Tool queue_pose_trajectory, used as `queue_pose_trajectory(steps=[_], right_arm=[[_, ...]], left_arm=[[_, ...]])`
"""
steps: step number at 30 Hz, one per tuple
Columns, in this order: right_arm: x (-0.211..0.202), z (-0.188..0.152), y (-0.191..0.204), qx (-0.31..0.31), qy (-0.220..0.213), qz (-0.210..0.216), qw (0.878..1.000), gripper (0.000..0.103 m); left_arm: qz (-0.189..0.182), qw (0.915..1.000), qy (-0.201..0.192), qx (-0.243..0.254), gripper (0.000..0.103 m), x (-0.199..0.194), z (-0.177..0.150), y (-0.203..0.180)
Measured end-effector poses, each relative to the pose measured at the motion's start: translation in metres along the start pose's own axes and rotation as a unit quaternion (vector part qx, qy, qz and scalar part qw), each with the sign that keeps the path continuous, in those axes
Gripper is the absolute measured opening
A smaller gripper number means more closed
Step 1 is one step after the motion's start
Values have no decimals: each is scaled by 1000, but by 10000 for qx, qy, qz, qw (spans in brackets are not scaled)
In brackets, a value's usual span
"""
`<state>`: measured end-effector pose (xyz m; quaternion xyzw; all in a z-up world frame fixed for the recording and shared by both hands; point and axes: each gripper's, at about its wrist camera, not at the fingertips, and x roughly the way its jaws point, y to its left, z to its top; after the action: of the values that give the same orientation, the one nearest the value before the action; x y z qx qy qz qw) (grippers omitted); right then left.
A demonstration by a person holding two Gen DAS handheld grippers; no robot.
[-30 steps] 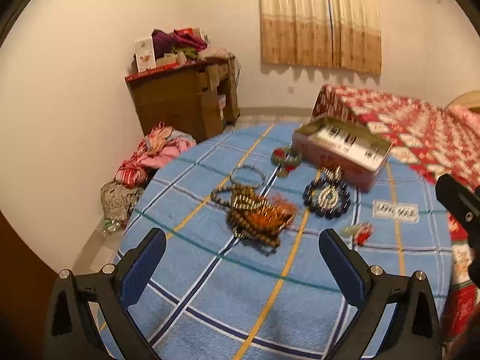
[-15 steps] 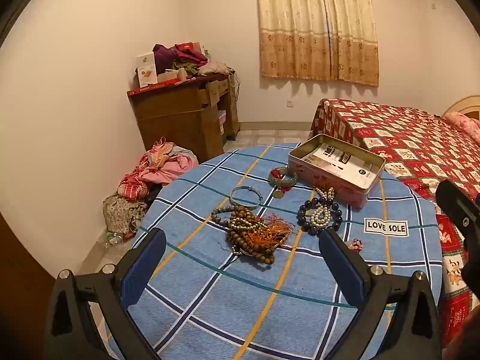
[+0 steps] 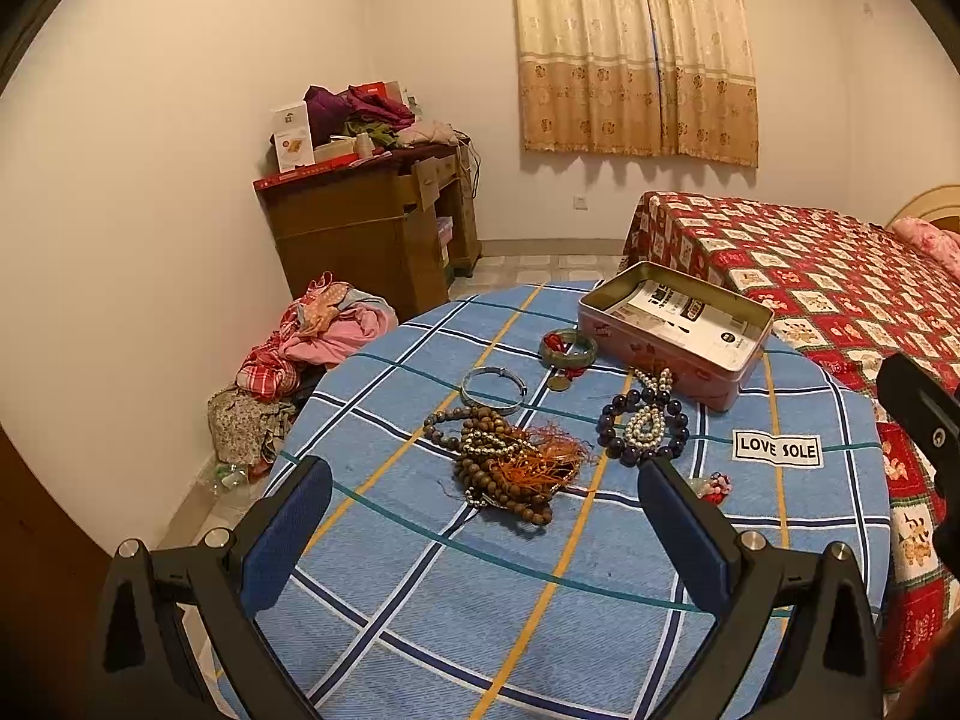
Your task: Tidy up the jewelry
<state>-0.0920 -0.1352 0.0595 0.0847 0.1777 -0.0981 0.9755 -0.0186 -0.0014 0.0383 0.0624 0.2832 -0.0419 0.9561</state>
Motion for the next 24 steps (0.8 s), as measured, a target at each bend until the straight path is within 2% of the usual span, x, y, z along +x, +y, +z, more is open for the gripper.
queue_pose_trajectory(steps=[24], right_arm=[[3,0,2,10,20,3,10000,103]], left_arm=[[13,10000,19,14,102,3,-1,-2]])
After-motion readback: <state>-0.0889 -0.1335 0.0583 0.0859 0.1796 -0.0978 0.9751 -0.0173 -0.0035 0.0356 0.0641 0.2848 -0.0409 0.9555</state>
